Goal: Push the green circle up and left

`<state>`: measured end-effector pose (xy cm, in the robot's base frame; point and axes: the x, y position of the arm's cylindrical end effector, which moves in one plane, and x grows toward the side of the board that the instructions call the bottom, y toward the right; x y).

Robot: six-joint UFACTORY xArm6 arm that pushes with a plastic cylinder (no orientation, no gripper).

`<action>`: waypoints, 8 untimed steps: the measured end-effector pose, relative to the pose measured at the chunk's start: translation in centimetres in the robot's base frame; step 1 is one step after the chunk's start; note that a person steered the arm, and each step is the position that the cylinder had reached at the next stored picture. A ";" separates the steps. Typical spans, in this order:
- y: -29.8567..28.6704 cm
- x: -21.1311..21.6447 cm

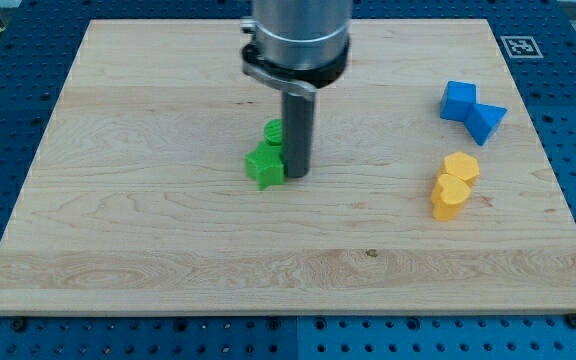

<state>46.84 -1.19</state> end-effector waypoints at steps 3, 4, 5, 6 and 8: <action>-1.3 2.4; 0.0 2.4; 0.1 1.7; 0.1 -0.3; 0.1 -4.7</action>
<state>42.13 -1.08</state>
